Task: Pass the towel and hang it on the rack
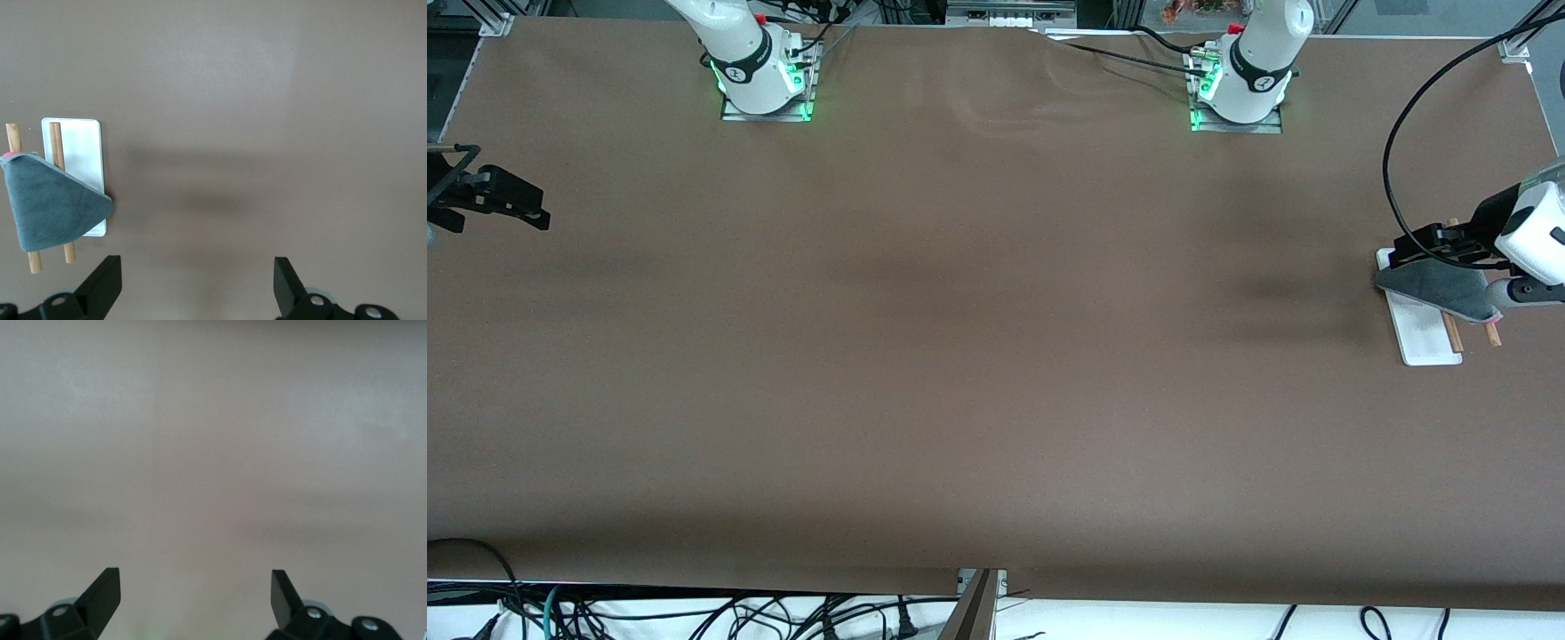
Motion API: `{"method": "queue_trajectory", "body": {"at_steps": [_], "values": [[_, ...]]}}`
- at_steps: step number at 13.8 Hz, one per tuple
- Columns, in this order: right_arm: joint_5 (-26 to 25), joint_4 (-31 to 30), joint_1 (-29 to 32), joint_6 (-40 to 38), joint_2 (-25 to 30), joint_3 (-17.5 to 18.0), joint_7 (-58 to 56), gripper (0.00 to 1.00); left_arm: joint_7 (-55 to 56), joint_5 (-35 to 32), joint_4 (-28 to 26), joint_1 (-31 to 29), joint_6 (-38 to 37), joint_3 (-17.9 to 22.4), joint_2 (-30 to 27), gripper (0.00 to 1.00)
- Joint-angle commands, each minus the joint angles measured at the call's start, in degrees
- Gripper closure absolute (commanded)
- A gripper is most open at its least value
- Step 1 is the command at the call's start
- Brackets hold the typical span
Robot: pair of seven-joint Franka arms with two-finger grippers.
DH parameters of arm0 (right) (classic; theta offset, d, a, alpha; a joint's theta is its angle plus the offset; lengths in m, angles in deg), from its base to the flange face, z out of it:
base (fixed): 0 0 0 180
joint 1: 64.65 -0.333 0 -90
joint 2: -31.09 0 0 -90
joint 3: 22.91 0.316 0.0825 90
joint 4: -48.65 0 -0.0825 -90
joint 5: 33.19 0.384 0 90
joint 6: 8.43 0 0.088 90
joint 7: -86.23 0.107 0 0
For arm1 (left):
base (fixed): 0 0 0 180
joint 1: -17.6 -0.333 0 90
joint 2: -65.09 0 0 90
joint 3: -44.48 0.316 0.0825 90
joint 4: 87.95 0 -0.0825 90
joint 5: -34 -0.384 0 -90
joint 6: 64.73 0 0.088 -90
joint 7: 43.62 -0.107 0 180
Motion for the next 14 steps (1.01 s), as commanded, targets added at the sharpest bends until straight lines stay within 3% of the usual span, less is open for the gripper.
{"method": "queue_trajectory", "body": {"at_steps": [1, 14], "values": [[0.1, 0.2, 0.2, -0.1, 0.5, 0.1, -1.0, 0.00, 1.3, 1.0, 1.1, 0.2, -1.2, -0.2, 0.2, 0.00], [0.1, 0.2, 0.2, 0.0, 0.5, 0.1, -1.1, 0.00, 2.6, 1.1, 1.3, -0.1, -0.8, -0.4, 1.4, 0.00]]}}
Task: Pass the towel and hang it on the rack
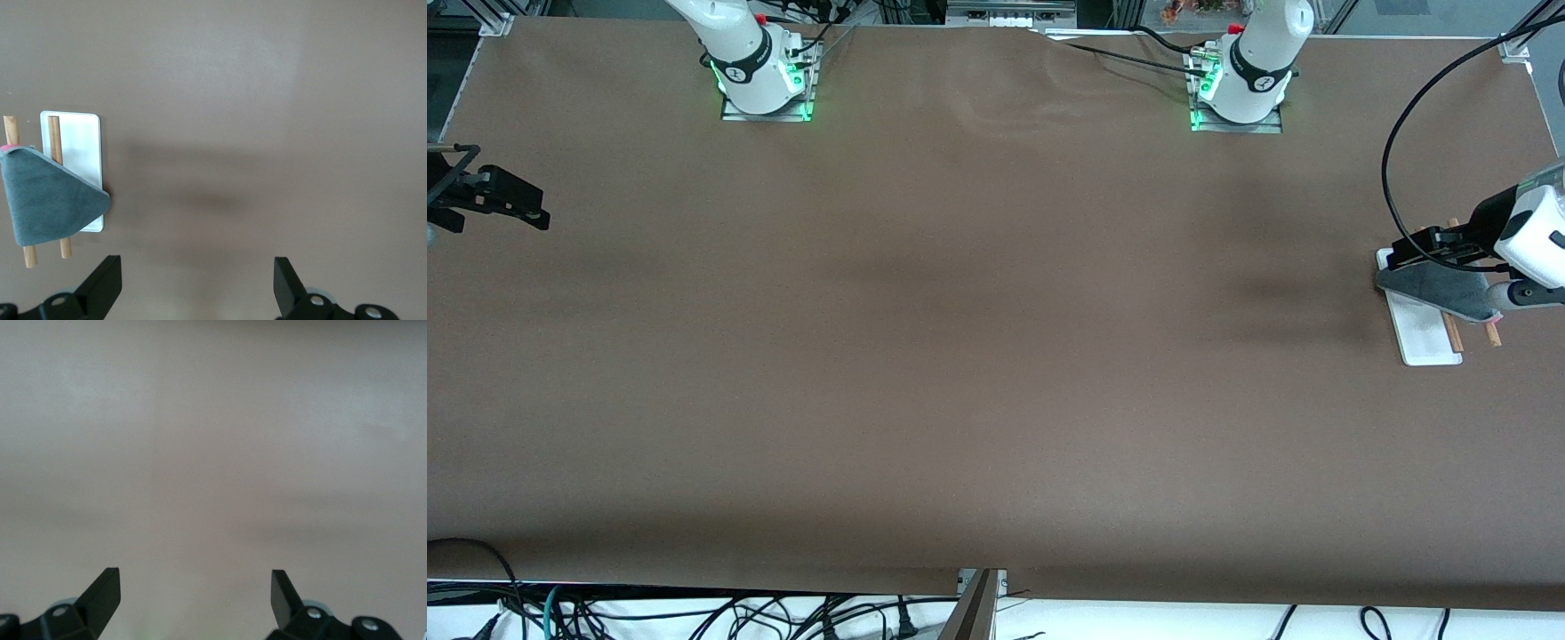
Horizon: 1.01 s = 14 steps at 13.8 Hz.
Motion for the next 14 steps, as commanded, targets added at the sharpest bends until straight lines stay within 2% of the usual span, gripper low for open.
{"method": "queue_trajectory", "body": {"at_steps": [1, 8, 14], "values": [[0.1, 0.2, 0.2, -0.1, 0.5, 0.1, -1.1, 0.00, 1.2, 1.1, 1.3, 0.3, -0.6, 0.0, 0.7, 0.00], [0.1, 0.2, 0.2, -0.1, 0.5, 0.1, -1.0, 0.00, 1.9, 1.0, 1.0, -0.1, -4.6, 0.0, -1.3, 0.00], [0.1, 0.2, 0.2, -0.1, 0.5, 0.1, -1.1, 0.00, 3.5, 1.0, 0.4, -0.2, -4.2, 0.0, -1.7, 0.00]]}}
